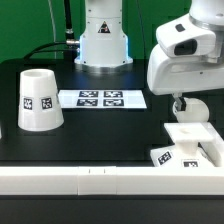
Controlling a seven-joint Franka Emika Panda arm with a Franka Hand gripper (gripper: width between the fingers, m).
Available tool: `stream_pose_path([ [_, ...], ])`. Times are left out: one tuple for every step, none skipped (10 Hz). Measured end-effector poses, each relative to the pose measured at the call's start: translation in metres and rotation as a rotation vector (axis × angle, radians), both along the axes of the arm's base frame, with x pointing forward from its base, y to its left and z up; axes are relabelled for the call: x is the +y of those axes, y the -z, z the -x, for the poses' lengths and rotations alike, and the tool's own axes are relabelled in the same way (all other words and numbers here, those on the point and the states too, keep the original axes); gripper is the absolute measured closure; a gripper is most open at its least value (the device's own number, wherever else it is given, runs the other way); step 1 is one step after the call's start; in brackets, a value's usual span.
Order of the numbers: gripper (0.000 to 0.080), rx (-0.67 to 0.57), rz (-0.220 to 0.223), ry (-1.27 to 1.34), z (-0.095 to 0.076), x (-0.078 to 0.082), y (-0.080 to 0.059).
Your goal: Assemble lamp
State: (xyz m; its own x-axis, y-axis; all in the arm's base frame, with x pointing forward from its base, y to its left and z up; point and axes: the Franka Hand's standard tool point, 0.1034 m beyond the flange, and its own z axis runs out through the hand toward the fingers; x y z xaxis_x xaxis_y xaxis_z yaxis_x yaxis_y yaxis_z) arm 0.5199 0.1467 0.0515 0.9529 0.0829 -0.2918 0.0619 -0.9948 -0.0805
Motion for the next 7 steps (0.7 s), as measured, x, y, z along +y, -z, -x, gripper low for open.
stream_pose_path([
  [0.0101, 0.097, 0.010, -0.006, 0.006, -0.002, 0.000],
  [0.0101, 0.161, 0.014, -0.011, 0.006, -0.001, 0.001],
  [0.0101, 0.228, 0.022, -0.013, 0.011, -0.002, 0.003],
  [0.0101, 0.343, 0.037, -0.017, 0.020, -0.003, 0.007],
  [0.0101, 0.397, 0.040, -0.022, 0.020, -0.002, 0.012],
  [0.0101, 0.475, 0.047, -0.031, 0.026, -0.002, 0.013],
  [0.0101, 0.526, 0.047, -0.038, 0.028, -0.003, 0.018],
])
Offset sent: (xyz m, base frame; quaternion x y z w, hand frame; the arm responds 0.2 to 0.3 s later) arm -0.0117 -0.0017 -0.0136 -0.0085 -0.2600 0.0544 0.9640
